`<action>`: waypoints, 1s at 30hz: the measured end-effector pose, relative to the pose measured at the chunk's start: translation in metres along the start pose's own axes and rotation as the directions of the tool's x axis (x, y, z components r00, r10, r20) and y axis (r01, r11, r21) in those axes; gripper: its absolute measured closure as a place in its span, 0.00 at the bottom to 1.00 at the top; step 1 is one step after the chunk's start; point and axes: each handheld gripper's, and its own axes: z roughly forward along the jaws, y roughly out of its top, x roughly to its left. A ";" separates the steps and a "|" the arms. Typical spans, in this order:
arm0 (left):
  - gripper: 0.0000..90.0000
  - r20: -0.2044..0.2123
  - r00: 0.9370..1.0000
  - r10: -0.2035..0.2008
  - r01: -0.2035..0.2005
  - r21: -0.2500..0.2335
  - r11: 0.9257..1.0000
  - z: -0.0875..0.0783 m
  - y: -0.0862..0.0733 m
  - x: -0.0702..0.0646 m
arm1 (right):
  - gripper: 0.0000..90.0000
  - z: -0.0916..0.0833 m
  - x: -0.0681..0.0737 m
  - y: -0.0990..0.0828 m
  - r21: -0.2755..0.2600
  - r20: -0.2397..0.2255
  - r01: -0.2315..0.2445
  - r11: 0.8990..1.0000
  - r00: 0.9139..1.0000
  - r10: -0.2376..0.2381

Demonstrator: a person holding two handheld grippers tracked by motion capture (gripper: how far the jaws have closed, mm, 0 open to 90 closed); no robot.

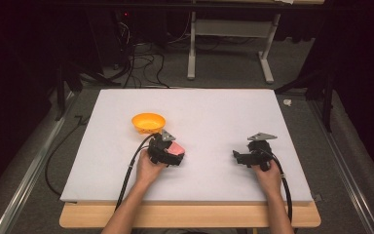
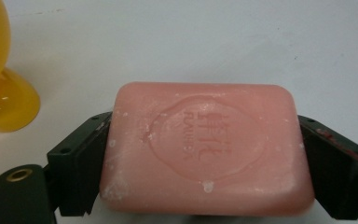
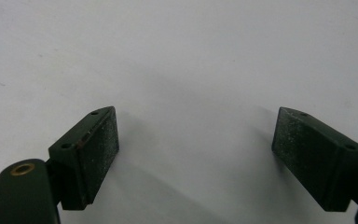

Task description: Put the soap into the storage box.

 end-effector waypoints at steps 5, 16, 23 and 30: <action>0.15 0.003 1.000 0.006 -0.006 -0.006 1.000 0.001 -0.001 0.000 | 0.17 0.000 0.000 0.000 0.000 0.000 0.000 1.000 1.000 0.000; 0.15 -0.009 1.000 0.004 -0.004 0.003 1.000 -0.003 -0.001 0.000 | 0.17 0.000 0.000 0.000 0.000 0.000 -0.002 1.000 1.000 0.002; 0.15 -0.015 1.000 -0.011 0.010 -0.027 1.000 -0.012 0.000 0.001 | 0.17 0.000 0.000 0.000 -0.001 0.000 -0.002 1.000 1.000 0.002; 0.15 -0.012 1.000 -0.021 0.020 -0.041 0.999 -0.022 -0.003 0.002 | 0.17 0.000 0.000 0.000 -0.001 0.000 -0.003 1.000 1.000 0.003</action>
